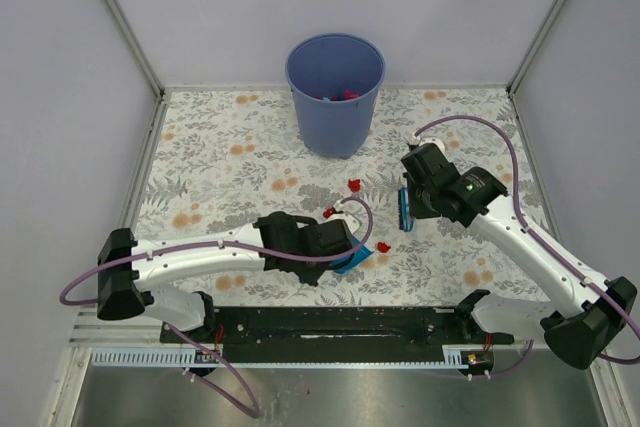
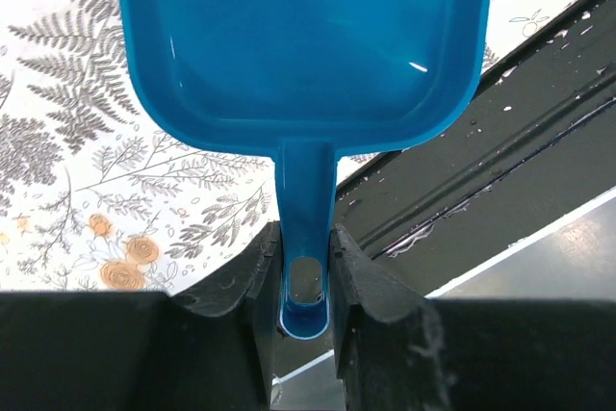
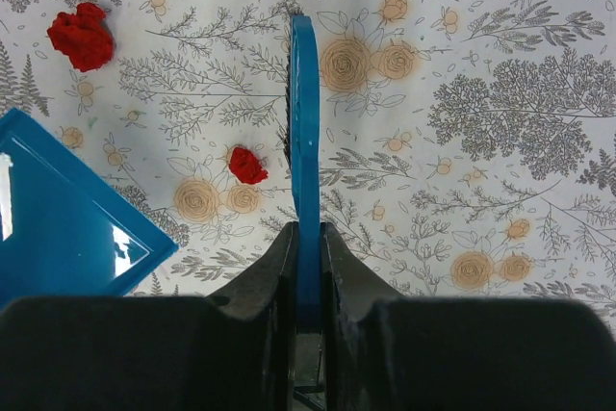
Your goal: Sweep away the paper scraps from the table
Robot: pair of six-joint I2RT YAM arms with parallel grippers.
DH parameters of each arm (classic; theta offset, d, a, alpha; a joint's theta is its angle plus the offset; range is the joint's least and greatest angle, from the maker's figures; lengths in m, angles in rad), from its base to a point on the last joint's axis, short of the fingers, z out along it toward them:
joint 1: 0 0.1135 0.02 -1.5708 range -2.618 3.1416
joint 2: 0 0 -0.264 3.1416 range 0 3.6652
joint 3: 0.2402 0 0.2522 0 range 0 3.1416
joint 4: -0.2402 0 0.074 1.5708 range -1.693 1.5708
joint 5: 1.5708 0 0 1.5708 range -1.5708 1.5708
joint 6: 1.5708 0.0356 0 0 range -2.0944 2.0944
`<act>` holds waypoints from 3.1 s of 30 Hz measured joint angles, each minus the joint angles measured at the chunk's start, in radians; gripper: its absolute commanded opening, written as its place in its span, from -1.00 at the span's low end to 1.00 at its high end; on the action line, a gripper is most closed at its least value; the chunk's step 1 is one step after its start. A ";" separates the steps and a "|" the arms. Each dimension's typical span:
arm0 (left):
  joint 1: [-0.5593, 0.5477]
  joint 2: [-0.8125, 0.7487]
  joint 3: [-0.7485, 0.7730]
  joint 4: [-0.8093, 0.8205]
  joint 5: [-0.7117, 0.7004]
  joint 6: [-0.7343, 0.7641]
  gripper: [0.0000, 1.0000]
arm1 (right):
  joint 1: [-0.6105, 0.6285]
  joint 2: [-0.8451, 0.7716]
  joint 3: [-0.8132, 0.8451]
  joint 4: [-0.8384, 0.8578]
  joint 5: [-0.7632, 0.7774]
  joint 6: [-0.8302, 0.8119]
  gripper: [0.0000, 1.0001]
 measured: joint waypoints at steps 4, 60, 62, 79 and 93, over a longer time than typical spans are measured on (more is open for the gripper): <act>-0.003 0.045 -0.031 0.057 0.034 0.037 -1.00 | 0.000 0.000 -0.029 0.034 -0.015 -0.025 -1.00; -0.002 0.357 0.050 0.159 0.138 0.193 -1.00 | -0.008 0.077 -0.192 0.160 -0.345 0.034 -1.00; -0.002 0.357 0.047 0.163 0.137 0.193 -1.00 | -0.008 0.077 -0.192 0.160 -0.361 0.037 -1.00; -0.002 0.312 -0.089 0.310 0.086 0.189 -1.00 | 0.001 0.013 -0.138 0.003 -0.454 0.075 -1.00; -0.001 0.247 -0.129 0.329 0.057 0.162 -1.00 | 0.008 -0.132 0.056 -0.113 -0.103 0.237 -1.00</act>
